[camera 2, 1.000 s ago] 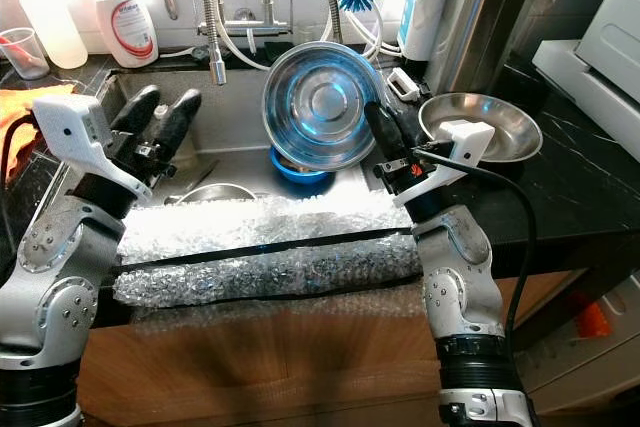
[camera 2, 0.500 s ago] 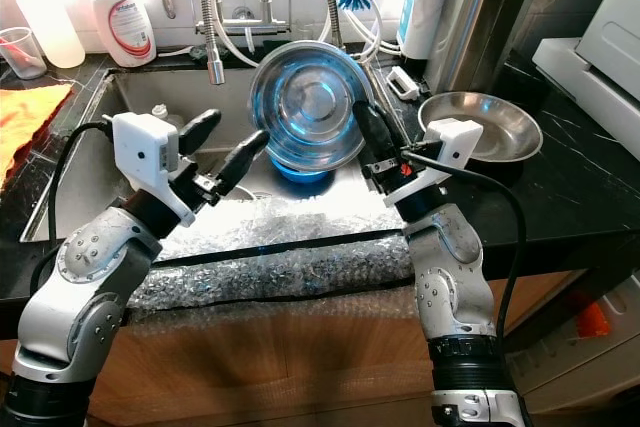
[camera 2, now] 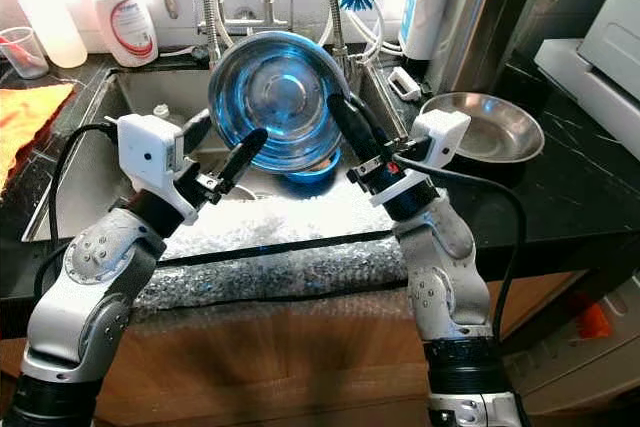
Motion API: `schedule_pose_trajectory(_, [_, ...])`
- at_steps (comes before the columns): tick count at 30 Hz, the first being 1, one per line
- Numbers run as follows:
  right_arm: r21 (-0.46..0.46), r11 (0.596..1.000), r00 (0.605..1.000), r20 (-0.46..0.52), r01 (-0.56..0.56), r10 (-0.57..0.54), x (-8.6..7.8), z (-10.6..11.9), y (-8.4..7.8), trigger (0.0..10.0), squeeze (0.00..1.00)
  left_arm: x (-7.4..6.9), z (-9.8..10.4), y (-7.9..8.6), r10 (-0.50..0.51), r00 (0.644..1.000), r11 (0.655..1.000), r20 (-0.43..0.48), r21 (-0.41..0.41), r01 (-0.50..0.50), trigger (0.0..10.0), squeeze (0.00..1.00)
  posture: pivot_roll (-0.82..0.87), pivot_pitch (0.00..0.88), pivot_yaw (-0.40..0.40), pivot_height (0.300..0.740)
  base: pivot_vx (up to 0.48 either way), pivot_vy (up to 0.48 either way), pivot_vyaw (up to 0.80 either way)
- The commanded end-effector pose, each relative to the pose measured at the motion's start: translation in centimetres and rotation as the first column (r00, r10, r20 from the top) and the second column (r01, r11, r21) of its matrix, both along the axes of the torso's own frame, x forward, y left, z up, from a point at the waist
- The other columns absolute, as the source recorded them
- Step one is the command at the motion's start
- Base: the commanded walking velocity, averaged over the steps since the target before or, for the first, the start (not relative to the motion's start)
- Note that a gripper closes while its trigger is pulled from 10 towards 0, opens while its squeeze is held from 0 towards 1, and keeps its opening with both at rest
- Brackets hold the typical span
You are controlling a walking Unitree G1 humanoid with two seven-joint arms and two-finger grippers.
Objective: Kitchen organization
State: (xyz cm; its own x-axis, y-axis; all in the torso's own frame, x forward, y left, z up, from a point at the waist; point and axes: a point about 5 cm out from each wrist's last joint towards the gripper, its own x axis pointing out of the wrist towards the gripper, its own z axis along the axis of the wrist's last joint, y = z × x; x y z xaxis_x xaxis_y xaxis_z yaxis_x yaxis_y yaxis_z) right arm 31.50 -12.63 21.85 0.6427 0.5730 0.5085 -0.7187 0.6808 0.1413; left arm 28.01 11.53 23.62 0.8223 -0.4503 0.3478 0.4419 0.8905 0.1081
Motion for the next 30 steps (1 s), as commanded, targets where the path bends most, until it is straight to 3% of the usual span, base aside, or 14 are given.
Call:
schedule_pose_trajectory(1, [0.006, 1.000, 0.999, 0.032, -0.021, 0.021, -0.40, 0.71, 0.16, 10.0, 0.00, 0.17, 0.37, -0.04, 0.020, 1.000, 1.000, 0.022, -0.006, -0.020, 10.0, 0.00, 0.06, 0.043, -0.028, 0.740, 0.000, 0.000, 0.00])
schedule_pose_trajectory(2, [0.005, 1.000, 0.999, 0.030, -0.021, 0.021, -0.40, 0.68, 0.15, 10.0, 0.00, 0.25, 0.41, 0.04, 0.033, 0.999, 0.999, 0.024, -0.014, -0.032, 9.3, 0.00, 0.06, 0.047, -0.029, 0.740, 0.000, 0.000, 0.00])
schedule_pose_trajectory(3, [0.005, 1.000, 0.999, 0.029, -0.021, 0.021, -0.40, 0.68, 0.14, 10.0, 0.00, 0.27, 0.42, 0.04, 0.036, 0.999, 0.999, 0.025, -0.015, -0.035, 9.3, 0.00, 0.06, 0.047, -0.029, 0.740, 0.000, 0.000, 0.00])
schedule_pose_trajectory(4, [0.005, 1.000, 0.999, 0.028, -0.021, 0.021, -0.40, 0.68, 0.14, 10.0, 0.00, 0.29, 0.43, 0.03, 0.038, 0.999, 0.999, 0.026, -0.017, -0.037, 8.4, 0.00, 0.06, 0.049, -0.031, 0.740, 0.000, 0.000, 0.00])
schedule_pose_trajectory(5, [0.003, 1.000, 0.999, 0.025, -0.022, 0.022, -0.42, 0.65, 0.15, 10.0, 0.00, 0.34, 0.44, 0.01, 0.047, 0.999, 0.999, 0.027, -0.024, -0.047, 4.6, 0.00, 0.06, 0.052, -0.031, 0.740, 0.000, 0.000, 0.00])
schedule_pose_trajectory(6, [0.003, 1.000, 0.999, 0.025, -0.022, 0.022, -0.42, 0.65, 0.15, 10.0, 0.00, 0.34, 0.44, 0.01, 0.047, 0.999, 0.999, 0.027, -0.024, -0.047, 4.6, 0.00, 0.06, 0.052, -0.031, 0.740, 0.000, 0.000, 0.00])
schedule_pose_trajectory(7, [0.002, 1.000, 0.999, 0.023, -0.023, 0.023, -0.44, 0.62, 0.16, 10.0, 0.00, 0.35, 0.47, -0.10, 0.050, 0.998, 0.998, 0.028, -0.034, -0.049, 2.0, 0.00, 0.06, 0.055, -0.032, 0.740, 0.000, 0.000, 0.00])
schedule_pose_trajectory(9, [0.001, 1.000, 1.000, 0.021, -0.022, 0.022, -0.45, 0.61, 0.14, 10.0, 0.00, 0.32, 0.54, -0.21, 0.054, 0.998, 0.997, 0.027, -0.062, -0.052, 0.0, 0.00, 0.06, 0.056, -0.032, 0.740, 0.000, 0.000, 0.00])
schedule_pose_trajectory(30, [-0.013, 1.000, 1.000, 0.004, -0.006, 0.006, -0.26, 0.36, 0.13, 10.0, 0.00, 0.40, 0.74, -0.35, 0.069, 0.997, 0.994, 0.033, -0.089, -0.066, 0.0, 0.00, 0.06, 0.065, -0.034, 0.740, 0.000, 0.000, 0.00])
